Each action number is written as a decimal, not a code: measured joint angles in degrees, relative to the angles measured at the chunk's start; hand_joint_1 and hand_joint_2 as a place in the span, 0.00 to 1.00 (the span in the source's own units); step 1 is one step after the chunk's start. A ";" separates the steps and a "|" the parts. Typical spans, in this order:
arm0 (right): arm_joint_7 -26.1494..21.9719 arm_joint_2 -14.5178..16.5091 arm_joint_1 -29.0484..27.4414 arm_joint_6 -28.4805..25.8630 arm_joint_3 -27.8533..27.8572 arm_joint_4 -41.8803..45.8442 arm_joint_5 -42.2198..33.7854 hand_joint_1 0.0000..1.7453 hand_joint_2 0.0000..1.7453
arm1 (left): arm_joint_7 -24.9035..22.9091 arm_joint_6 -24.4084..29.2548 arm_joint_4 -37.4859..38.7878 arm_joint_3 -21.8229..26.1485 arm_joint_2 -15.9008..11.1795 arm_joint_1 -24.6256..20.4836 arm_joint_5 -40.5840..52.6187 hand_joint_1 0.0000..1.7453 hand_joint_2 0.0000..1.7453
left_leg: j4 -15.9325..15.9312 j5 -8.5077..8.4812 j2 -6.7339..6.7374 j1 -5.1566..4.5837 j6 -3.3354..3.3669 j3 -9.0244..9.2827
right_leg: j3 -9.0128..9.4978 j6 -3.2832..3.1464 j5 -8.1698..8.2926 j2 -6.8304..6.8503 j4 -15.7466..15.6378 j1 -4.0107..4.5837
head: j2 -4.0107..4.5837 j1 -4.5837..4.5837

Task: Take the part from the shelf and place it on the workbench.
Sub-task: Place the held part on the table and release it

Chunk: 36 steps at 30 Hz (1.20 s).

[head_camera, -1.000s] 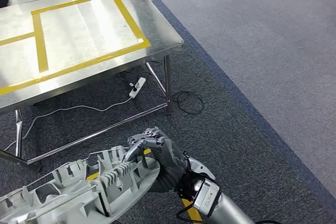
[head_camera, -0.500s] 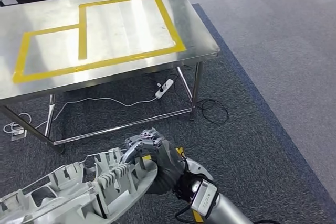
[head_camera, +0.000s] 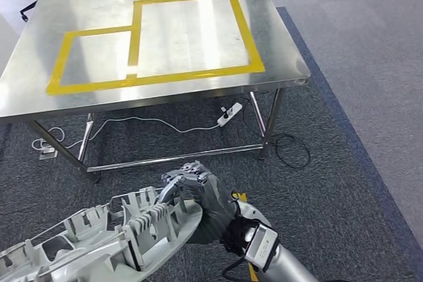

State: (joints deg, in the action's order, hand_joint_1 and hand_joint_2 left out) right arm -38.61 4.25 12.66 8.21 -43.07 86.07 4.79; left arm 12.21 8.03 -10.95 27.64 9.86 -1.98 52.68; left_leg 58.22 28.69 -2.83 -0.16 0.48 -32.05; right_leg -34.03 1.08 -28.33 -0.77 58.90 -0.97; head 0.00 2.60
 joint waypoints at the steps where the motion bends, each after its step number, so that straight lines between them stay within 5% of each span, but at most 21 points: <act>1: 0.26 0.06 -0.05 0.07 0.08 -0.02 -0.14 1.00 1.00 | 0.00 0.01 -0.03 0.01 -0.04 -0.01 0.01 0.00 1.00 | -0.03 0.21 0.09 0.04 -0.21 0.13 | 0.23 -0.33 -0.15 0.04 0.05 -0.07 | 0.00 0.06; 4: 0.74 0.37 -0.04 0.09 0.37 -0.05 -0.26 1.00 1.00 | 0.02 0.02 -0.11 0.02 -0.10 -0.11 0.09 0.00 1.00 | 4.87 2.17 1.38 0.16 -1.16 -1.73 | 1.99 -1.31 -1.12 0.54 -0.24 -0.36 | 0.00 0.75; 6: 0.95 0.46 -0.09 0.02 0.49 -0.11 -0.31 1.00 1.00 | 0.16 0.00 -0.11 0.04 -0.07 -0.25 0.08 0.00 1.00 | 12.68 4.39 2.03 0.34 -1.67 -6.29 | 3.07 -1.58 -2.06 0.92 -0.26 -0.30 | 0.00 1.06; 8: 1.26 0.48 -0.22 -0.08 0.55 -0.26 -0.29 1.00 1.00 | 0.36 -0.03 -0.11 0.08 -0.03 -0.52 0.04 0.00 1.00 | 16.96 4.01 2.12 0.39 -1.74 -9.68 | 4.30 -1.53 -3.13 1.11 -0.26 -0.26 | 0.00 1.05; 9: 1.41 0.49 -0.28 -0.14 0.57 -0.33 -0.25 1.00 1.00 | 0.41 -0.05 -0.11 0.09 -0.01 -0.61 0.03 0.00 1.00 | 16.07 2.12 2.12 0.39 -1.61 -9.88 | 5.10 -1.45 -3.74 1.13 -0.27 -0.26 | 0.00 1.08; 12: 1.68 0.73 -0.40 -0.31 0.69 -0.42 -0.24 1.00 1.00 | 0.34 -0.04 -0.09 0.10 -0.01 -0.46 0.17 0.00 1.00 | 6.93 -4.84 2.31 -0.01 -0.62 -6.74 | 7.46 -1.00 -5.59 1.14 -0.72 -0.22 | 0.01 1.08; 13: 1.81 0.83 -0.44 -0.38 0.76 -0.43 -0.25 1.00 1.00 | 0.30 -0.03 -0.08 0.10 -0.01 -0.34 0.24 0.00 1.00 | 4.79 -5.29 2.46 -0.27 -0.12 -5.67 | 7.93 -0.71 -5.94 1.19 -1.16 -0.19 | 0.01 1.17; 17: 2.14 0.99 -0.49 -0.60 1.12 -0.49 -0.24 1.00 1.00 | 0.25 0.00 -0.06 0.11 0.03 -0.18 0.43 0.00 1.00 | 0.22 -2.39 2.52 -0.39 1.22 -2.57 | 9.05 0.74 -5.35 1.71 -1.50 0.06 | 0.02 1.49; 20: 2.20 1.04 -0.34 -0.61 1.31 -0.59 -0.22 1.00 1.00 | 0.22 0.01 -0.07 0.12 0.18 0.11 0.54 0.00 1.00 | -1.54 -1.59 2.20 0.06 1.77 0.02 | 3.86 0.97 -5.72 1.16 6.47 0.11 | 0.03 0.80; 23: 2.23 1.04 -0.54 -0.64 1.48 -0.73 -0.27 1.00 1.00 | 0.20 0.01 -0.07 0.12 0.19 0.36 0.57 0.00 1.00 | -1.85 0.22 2.07 0.03 2.02 2.07 | -3.75 1.12 -9.21 0.82 13.93 0.15 | 0.02 0.40; 25: 2.32 1.02 -0.70 -0.65 1.51 -0.91 -0.24 1.00 1.00 | 0.18 0.01 -0.07 0.12 0.19 0.47 0.60 0.00 1.00 | -1.85 1.86 1.84 0.01 1.89 4.23 | -5.46 1.31 -7.71 0.83 11.37 0.15 | 0.02 0.21; 27: 2.34 0.97 -0.82 -0.65 1.60 -1.14 -0.24 1.00 1.00 | 0.16 0.02 -0.05 0.12 0.18 0.56 0.64 0.00 1.00 | -1.69 3.77 1.70 -0.03 1.54 6.52 | -5.42 1.24 -1.41 0.89 5.11 0.14 | 0.02 0.06; 29: 2.34 0.92 -0.95 -0.64 1.73 -1.36 -0.27 1.00 1.00 | 0.14 0.07 -0.02 0.12 0.14 0.56 0.67 0.00 1.00 | -1.62 5.35 1.71 -0.09 0.94 7.68 | -4.83 0.56 2.69 0.85 1.69 0.36 | 0.02 0.10; 33: 2.32 0.96 -0.77 -0.61 1.98 -1.37 -0.23 1.00 1.00 | 0.08 0.22 -0.02 0.08 0.21 0.08 0.79 0.00 1.00 | 1.24 4.90 1.91 0.00 -0.20 7.09 | -2.91 -1.04 1.67 0.67 0.84 0.30 | 0.02 0.23; 36: 2.24 1.00 -0.79 -0.59 2.04 -1.34 -0.30 1.00 1.00 | 0.11 0.25 -0.04 0.08 0.22 0.02 0.83 0.00 1.00 | 11.88 5.05 2.16 0.34 -1.42 -0.10 | -0.10 -1.54 0.15 0.81 -0.21 -0.01 | 0.02 0.43</act>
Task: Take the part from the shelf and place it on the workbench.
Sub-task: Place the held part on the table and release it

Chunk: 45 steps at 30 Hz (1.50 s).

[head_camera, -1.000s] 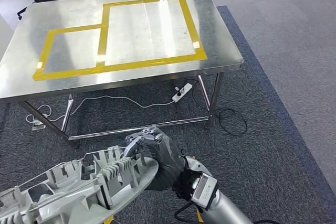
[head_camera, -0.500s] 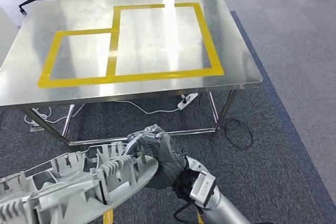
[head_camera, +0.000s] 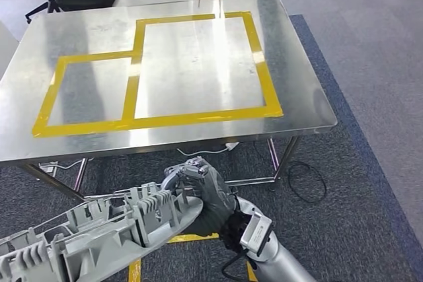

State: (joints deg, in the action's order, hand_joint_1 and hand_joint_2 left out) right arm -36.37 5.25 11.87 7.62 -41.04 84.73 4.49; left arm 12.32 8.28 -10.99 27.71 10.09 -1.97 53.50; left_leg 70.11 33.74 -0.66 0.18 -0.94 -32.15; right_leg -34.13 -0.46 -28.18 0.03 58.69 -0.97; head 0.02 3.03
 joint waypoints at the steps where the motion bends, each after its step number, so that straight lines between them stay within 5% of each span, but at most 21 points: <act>1: 0.01 0.00 -0.02 -0.01 0.01 -0.01 0.00 1.00 1.00 | 0.06 0.00 0.00 0.02 -0.02 -0.01 -0.02 0.00 1.00 | 2.67 1.78 0.03 0.15 -0.30 -2.60 | 1.04 -0.02 -0.68 -0.02 -0.22 -0.06 | 0.00 -0.01; 3: 0.04 0.00 -0.06 -0.01 0.03 -0.03 0.03 1.00 1.00 | 0.18 0.00 0.00 0.04 -0.02 -0.13 -0.04 0.00 1.00 | 3.72 5.14 0.07 0.28 -0.51 -5.86 | 3.28 0.12 -2.28 -0.14 -0.40 -0.26 | 0.00 -0.02; 4: 0.05 0.00 -0.07 -0.01 0.03 -0.03 0.04 1.00 1.00 | 0.21 0.01 0.00 0.04 -0.02 -0.22 -0.04 0.00 1.00 | 2.17 5.13 0.09 0.29 -0.45 -6.48 | 4.49 0.29 -3.17 -0.23 -0.44 -0.38 | 0.00 0.01; 5: 0.05 0.00 -0.08 -0.01 0.03 -0.03 0.04 1.00 1.00 | 0.21 0.02 0.00 0.04 -0.01 -0.22 -0.04 0.00 1.00 | -0.39 3.23 0.13 0.27 -0.31 -6.69 | 5.69 0.48 -4.06 -0.30 -0.46 -0.49 | 0.00 0.01; 8: 0.08 -0.02 -0.22 0.00 0.06 -0.14 0.02 1.00 1.00 | 0.29 0.07 0.03 0.07 -0.03 -0.01 -0.10 0.00 1.00 | -8.43 -7.96 0.55 -0.11 0.55 -6.84 | 7.88 1.38 -6.35 -0.40 -0.96 -0.57 | 0.00 0.05; 9: 0.14 -0.02 -0.25 -0.02 0.10 -0.18 0.03 1.00 1.00 | 0.34 0.11 0.04 0.08 0.00 -0.01 -0.12 0.00 1.00 | -9.61 -9.83 0.66 -0.32 0.92 -6.79 | 8.41 1.82 -6.70 -0.36 -1.42 -0.57 | 0.00 0.07; 12: 0.32 0.00 0.05 -0.25 0.26 -0.14 0.15 1.00 1.00 | 0.54 0.49 0.01 0.09 0.22 -0.22 -0.14 0.00 1.00 | -11.15 -9.32 0.55 -0.43 2.01 -5.18 | 9.34 3.28 -5.59 -0.15 -1.13 -0.54 | 0.00 -0.01; 15: 0.82 -0.02 0.51 -0.90 0.81 -0.10 0.22 1.00 1.00 | 0.59 0.97 0.00 0.09 0.48 -0.17 -0.37 0.00 1.00 | -12.53 -8.47 0.43 -0.24 2.92 -2.64 | 3.84 3.43 -5.40 -0.09 7.34 -0.31 | 0.00 -0.43; 17: 1.57 -0.06 0.73 -1.44 1.52 -0.10 0.28 1.00 1.00 | 0.43 1.47 0.00 0.13 0.67 -0.19 -0.90 0.00 1.00 | -12.63 -7.38 0.33 -0.40 3.37 -1.41 | -1.09 3.20 -9.04 -0.11 12.39 -0.04 | 0.00 -0.59; 19: 2.22 -0.10 1.03 -1.85 2.28 -0.08 0.46 1.00 1.00 | 0.20 1.91 0.00 0.26 0.91 -0.29 -1.65 0.00 1.00 | -12.62 -6.09 0.09 -0.70 3.57 0.12 | -3.68 3.10 -11.17 -0.12 11.98 0.26 | 0.00 -0.67; 20: 2.53 -0.11 1.31 -2.05 2.58 -0.03 0.59 1.00 1.00 | 0.14 2.03 0.00 0.39 1.05 -0.39 -2.09 0.00 1.00 | -12.62 -5.40 -0.03 -0.87 3.61 1.06 | -3.92 2.92 -9.80 -0.12 9.61 0.42 | 0.00 -0.68; 23: 3.60 -0.10 2.67 -2.72 3.27 0.22 1.12 1.00 1.00 | 0.10 2.13 0.00 1.17 1.69 -0.95 -3.41 0.00 1.00 | -12.50 -3.51 -0.18 -1.18 3.40 3.05 | -3.14 1.46 0.29 -0.24 1.32 1.14 | 0.00 -0.38; 25: 4.46 0.09 3.73 -3.44 3.57 0.45 1.59 1.00 1.00 | 0.09 2.12 -0.02 1.67 2.09 -1.46 -4.06 0.00 1.00 | -12.42 -3.07 -0.18 -1.09 2.89 3.20 | -2.95 0.73 2.86 -0.40 0.06 1.54 | 0.00 -0.06; 29: 5.80 0.83 5.99 -5.88 3.85 0.68 3.13 1.00 1.00 | 0.50 2.09 -0.11 2.64 2.67 -2.40 -5.34 0.00 1.00 | -8.61 -2.29 -0.07 -1.10 1.70 1.64 | -1.19 0.03 2.80 -0.37 -1.35 0.82 | 0.00 0.28; 33: 6.17 1.45 7.57 -7.39 3.90 0.63 3.80 1.00 1.00 | 0.62 2.08 -0.13 3.39 2.81 -3.18 -5.90 0.00 1.00 | 2.87 2.14 0.02 0.15 0.07 -5.64 | 0.03 -0.12 1.90 -0.20 -1.54 0.51 | 0.00 0.66; 35: 6.33 1.55 7.80 -7.67 3.90 0.49 4.00 1.00 1.00 | 0.66 2.05 -0.13 3.67 2.81 -3.26 -6.11 0.00 1.00 | 0.95 -0.48 0.05 0.67 -0.46 -6.09 | 0.56 0.14 1.39 -0.30 -1.37 0.29 | 0.00 0.66; 37: 6.69 1.77 8.28 -8.62 3.90 0.20 4.22 1.00 1.00 | 0.85 1.97 -0.13 4.09 2.89 -3.37 -6.59 0.00 1.00 | -6.08 -5.49 0.07 1.03 -0.99 -3.99 | 1.01 0.67 0.86 -0.43 -1.10 0.03 | 0.00 0.70; 39: 7.23 2.14 9.22 -10.36 3.92 -0.28 4.41 1.00 1.00 | 1.11 1.82 -0.13 4.50 3.09 -3.66 -7.33 0.00 1.00 | -10.76 -7.16 0.10 0.91 -0.67 -2.84 | 0.83 1.38 0.62 -0.51 -0.83 -0.02 | 0.00 0.86; 41: 7.66 2.66 10.29 -12.63 3.96 -1.05 5.03 1.00 1.00 | 1.20 1.72 -0.13 4.85 3.39 -3.93 -8.01 0.00 1.00 | -11.44 -7.05 0.09 0.68 0.20 -3.03 | 0.51 1.94 0.48 -0.50 -0.75 0.08 | 0.00 0.88; 45: 9.23 4.22 13.63 -19.02 3.90 -3.51 7.37 1.00 1.00 | 0.68 1.36 -0.13 5.67 4.07 -4.63 -8.74 0.00 1.00 | -11.57 -7.85 -0.01 0.69 0.48 -3.18 | 0.46 0.05 0.82 -0.53 -1.04 0.20 | 0.00 0.57</act>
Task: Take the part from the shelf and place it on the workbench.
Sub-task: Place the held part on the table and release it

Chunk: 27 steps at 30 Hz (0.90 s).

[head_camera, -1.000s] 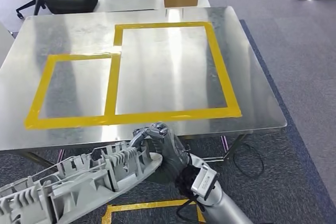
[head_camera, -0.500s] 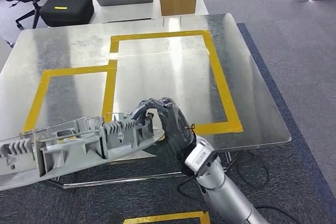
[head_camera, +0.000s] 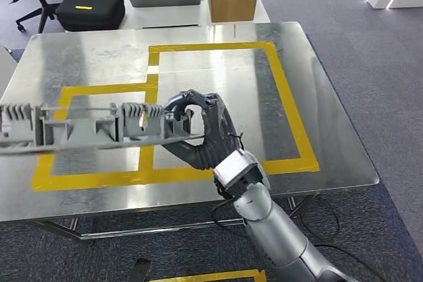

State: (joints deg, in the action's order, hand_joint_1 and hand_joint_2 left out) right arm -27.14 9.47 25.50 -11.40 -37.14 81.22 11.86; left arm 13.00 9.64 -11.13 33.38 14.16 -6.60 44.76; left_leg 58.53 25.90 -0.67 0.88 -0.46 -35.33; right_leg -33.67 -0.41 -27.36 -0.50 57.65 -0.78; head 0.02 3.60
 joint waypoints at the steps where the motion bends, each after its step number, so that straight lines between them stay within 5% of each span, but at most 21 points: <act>1: 0.55 0.54 1.05 -1.41 -0.03 -0.67 0.48 1.00 1.00 | -0.19 -0.09 0.00 0.09 0.16 -0.21 -0.05 0.00 1.00 | 0.00 0.00 -0.01 -0.06 0.06 0.00 | 0.06 -0.13 0.04 0.00 -0.13 -0.01 | 0.00 -0.03; 5: 1.59 2.18 4.14 -3.65 -0.13 -2.79 1.52 1.00 1.00 | -0.55 -0.26 0.00 0.23 0.43 -0.86 -0.09 0.00 1.00 | 0.02 0.01 0.00 -0.28 0.53 0.00 | 0.27 0.33 0.31 0.04 -0.64 -0.15 | 0.00 -0.03; 11: 5.79 2.65 8.01 -7.51 -1.36 -6.80 10.38 1.00 1.00 | -0.73 -0.64 0.00 0.20 0.48 -1.28 0.63 0.00 1.00 | 0.08 0.04 0.05 -0.60 0.88 -0.03 | 0.33 2.83 0.36 0.02 -0.89 -0.57 | 0.00 0.02; 18: 17.23 3.39 14.99 -13.82 -6.15 -20.54 32.13 1.00 1.00 | -1.70 -1.33 0.00 -1.33 0.74 -2.02 3.07 0.00 1.00 | 0.06 -0.15 0.05 -0.45 0.88 -0.02 | 0.22 2.99 0.37 0.13 -0.70 -0.36 | 0.00 0.03; 27: 26.13 4.44 21.20 -14.43 -7.56 -36.03 41.43 1.00 1.00 | -2.37 -2.29 0.00 -4.13 0.95 -2.31 4.31 0.00 1.00 | 0.04 -0.22 0.07 -0.36 0.78 -0.05 | 0.07 2.94 0.34 0.04 -0.51 -0.35 | 0.00 0.03</act>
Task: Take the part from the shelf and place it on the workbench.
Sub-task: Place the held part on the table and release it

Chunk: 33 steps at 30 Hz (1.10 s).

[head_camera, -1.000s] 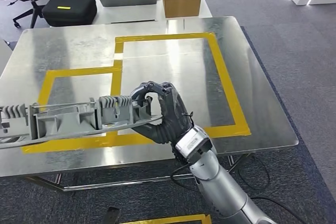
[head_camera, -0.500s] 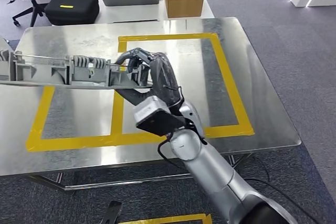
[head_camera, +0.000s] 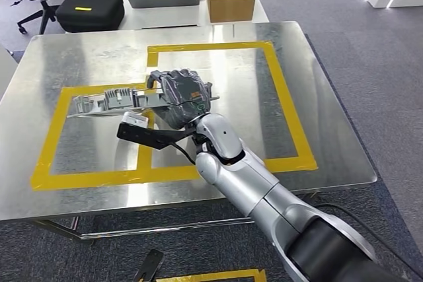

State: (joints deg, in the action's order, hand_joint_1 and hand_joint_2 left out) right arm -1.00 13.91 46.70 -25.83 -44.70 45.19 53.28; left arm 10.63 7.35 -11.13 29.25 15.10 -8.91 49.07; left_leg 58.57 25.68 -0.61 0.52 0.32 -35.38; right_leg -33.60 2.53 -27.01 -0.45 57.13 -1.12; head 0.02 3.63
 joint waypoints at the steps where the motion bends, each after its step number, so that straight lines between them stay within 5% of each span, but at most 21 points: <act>1: 0.33 0.08 0.45 0.23 -0.08 -0.95 0.24 1.00 1.00 | -0.01 -0.04 0.00 -0.17 0.01 -0.01 0.02 0.00 1.00 | 0.00 0.00 0.00 0.00 0.00 0.00 | -0.01 0.00 0.00 -0.02 0.00 0.00 | 0.00 -0.01; 11: 12.90 -0.06 4.78 11.95 -2.04 -10.12 8.41 1.00 1.00 | -0.54 -0.32 -0.01 -2.78 -0.08 0.46 2.14 0.00 1.00 | 0.00 0.00 0.01 0.00 0.00 0.02 | -0.01 -0.02 -0.01 0.02 -0.01 0.00 | 0.00 0.00; 16: 19.10 -4.87 6.86 15.54 -2.63 -16.08 12.26 1.00 1.00 | 2.69 4.24 -0.02 -5.63 -2.31 5.77 5.59 0.00 1.00 | 0.01 -0.09 -0.34 -0.03 0.12 -0.12 | 0.02 -0.02 -0.06 0.53 -0.02 -0.02 | 0.00 -0.02; 22: 24.46 -9.58 6.66 18.61 -2.59 -21.36 15.26 1.00 1.00 | 1.15 4.92 -0.01 -6.10 -3.15 6.62 4.26 0.00 1.00 | 0.02 -0.12 -0.29 -0.15 0.19 -0.21 | -0.06 0.10 0.04 0.37 -0.02 -0.11 | 0.00 -0.02; 28: 25.13 -12.42 6.14 18.52 -1.67 -23.49 16.08 1.00 1.00 | 0.90 4.49 0.00 -6.15 -3.25 6.71 4.60 0.00 1.00 | 0.02 -0.11 -0.27 -0.16 0.18 -0.22 | -0.11 0.11 0.03 0.34 -0.02 -0.11 | 0.00 -0.01; 33: 18.85 -12.80 5.61 15.66 0.50 -23.84 16.05 1.00 1.00 | 1.40 4.09 0.00 -6.28 -3.32 6.83 4.72 0.00 1.00 | -0.01 -0.11 -0.26 -0.14 0.18 -0.22 | -0.12 0.09 0.02 0.34 0.00 -0.09 | 0.00 0.01</act>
State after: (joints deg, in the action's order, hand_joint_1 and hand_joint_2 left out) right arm 17.84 1.11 52.31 -10.17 -44.20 21.35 69.34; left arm 12.03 11.44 -11.13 22.97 11.79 -2.08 53.80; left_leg 58.56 25.57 -0.87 0.38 0.50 -35.60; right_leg -33.72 2.62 -27.00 -0.11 57.13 -1.21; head 0.02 3.63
